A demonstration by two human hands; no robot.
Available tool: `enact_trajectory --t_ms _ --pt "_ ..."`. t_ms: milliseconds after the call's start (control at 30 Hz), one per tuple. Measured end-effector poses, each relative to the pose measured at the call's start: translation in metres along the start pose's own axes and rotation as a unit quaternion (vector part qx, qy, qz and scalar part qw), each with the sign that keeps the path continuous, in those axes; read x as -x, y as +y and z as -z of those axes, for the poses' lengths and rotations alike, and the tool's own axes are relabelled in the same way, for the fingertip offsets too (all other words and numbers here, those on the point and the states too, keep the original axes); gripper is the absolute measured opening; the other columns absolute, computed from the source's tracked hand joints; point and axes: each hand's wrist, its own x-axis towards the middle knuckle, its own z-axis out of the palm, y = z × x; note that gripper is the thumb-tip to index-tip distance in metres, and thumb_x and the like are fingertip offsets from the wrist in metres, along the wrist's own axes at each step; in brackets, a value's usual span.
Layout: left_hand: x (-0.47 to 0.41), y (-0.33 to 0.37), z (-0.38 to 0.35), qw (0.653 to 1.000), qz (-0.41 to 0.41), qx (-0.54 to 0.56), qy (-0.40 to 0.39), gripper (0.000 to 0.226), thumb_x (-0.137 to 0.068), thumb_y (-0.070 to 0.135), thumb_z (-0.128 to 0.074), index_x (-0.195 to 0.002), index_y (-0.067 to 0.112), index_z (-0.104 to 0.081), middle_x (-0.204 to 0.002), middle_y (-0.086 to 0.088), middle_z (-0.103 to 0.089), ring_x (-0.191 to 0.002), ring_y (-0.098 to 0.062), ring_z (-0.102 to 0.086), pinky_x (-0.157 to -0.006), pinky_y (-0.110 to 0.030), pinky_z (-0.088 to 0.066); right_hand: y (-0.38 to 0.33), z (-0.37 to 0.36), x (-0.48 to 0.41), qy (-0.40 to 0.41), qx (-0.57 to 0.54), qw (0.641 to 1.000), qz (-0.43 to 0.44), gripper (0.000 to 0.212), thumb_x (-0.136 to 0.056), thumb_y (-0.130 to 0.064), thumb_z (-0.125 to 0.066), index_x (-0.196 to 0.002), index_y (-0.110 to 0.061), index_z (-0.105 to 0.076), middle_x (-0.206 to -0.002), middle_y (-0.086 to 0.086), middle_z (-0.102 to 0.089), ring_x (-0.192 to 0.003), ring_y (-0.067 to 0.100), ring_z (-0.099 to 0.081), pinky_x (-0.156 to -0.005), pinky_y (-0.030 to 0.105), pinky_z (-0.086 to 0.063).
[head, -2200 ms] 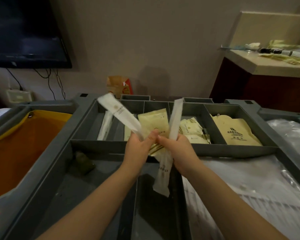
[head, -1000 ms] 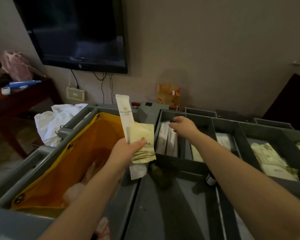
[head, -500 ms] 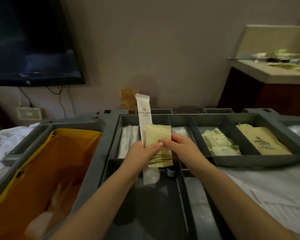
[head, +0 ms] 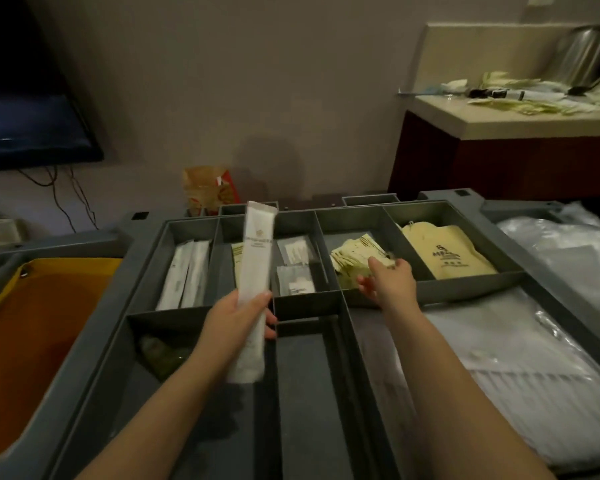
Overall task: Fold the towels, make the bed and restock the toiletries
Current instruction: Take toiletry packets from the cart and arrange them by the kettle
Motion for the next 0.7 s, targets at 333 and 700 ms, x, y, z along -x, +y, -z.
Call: enact_trajectory --t_ms 333,700 --pt "0.004 0.005 0.001 0.996 -0.047 0.029 0.070 0.019 -0.098 0.026 -0.046 -0.115 0.019 -0.049 -0.087 -0.007 -0.062 -0.068 -0.012 -0.064 -0.051 -0.016 -0.050 0.020 -0.029 0.049 -0.161 0.262 0.915 0.262 0.014 -0.097 -0.019 -0.048 -0.098 -0.031 -0.056 -0.088 -0.008 -0.061 -0.078 0.008 -0.061 -0.070 0.025 -0.054" --pt "-0.039 0.012 0.085 0.960 -0.069 -0.133 0.235 0.059 -0.091 0.028 -0.060 -0.140 0.018 -0.028 -0.139 -0.010 -0.047 -0.115 -0.023 -0.052 -0.086 -0.035 -0.047 -0.001 -0.149 0.104 -0.339 0.441 0.776 0.297 0.029 -0.097 -0.034 -0.048 -0.125 -0.028 -0.051 -0.110 -0.004 -0.062 -0.095 0.013 -0.059 -0.084 0.034 -0.053"
